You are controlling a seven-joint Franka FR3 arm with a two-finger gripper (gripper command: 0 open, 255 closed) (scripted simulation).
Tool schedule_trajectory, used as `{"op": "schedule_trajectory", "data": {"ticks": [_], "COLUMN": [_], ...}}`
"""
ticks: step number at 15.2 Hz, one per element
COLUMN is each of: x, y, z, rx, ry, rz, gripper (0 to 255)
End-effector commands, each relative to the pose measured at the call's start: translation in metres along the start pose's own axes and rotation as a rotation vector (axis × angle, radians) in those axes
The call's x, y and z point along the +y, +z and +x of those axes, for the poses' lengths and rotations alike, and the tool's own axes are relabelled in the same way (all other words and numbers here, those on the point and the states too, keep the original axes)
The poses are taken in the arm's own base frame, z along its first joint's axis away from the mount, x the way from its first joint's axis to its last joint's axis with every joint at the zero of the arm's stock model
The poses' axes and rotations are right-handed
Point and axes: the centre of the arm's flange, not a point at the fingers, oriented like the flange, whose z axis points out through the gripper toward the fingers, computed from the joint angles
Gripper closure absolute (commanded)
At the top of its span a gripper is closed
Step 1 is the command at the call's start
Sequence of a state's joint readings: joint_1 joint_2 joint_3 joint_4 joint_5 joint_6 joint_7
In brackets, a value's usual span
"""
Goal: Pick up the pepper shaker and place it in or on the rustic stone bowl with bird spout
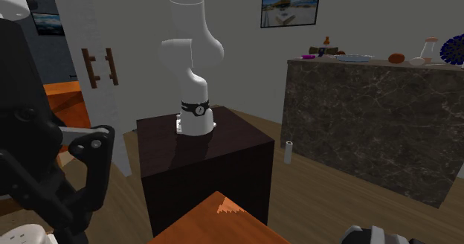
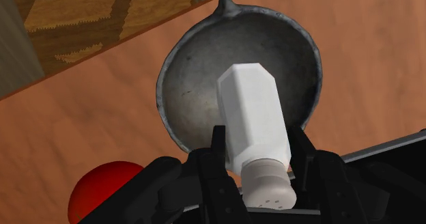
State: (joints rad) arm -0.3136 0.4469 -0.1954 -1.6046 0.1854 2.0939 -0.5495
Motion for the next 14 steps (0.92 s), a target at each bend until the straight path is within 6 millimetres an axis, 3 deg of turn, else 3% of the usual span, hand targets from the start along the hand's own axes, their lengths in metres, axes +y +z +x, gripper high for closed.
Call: {"op": "schedule_trajectory", "data": {"ticks": [1, 6, 10, 14], "x": [0.0, 0.0, 0.0, 0.0], "y": [0.0, 0.0, -0.05, -0.05], "z": [0.0, 0.0, 0.0, 0.0], "rx": [0.0, 0.0, 0.0, 0.0], "ry": [0.0, 0.0, 0.0, 0.0], "rz": [0.0, 0.0, 0.0, 0.0], "gripper": [0, 0, 0, 0]}}
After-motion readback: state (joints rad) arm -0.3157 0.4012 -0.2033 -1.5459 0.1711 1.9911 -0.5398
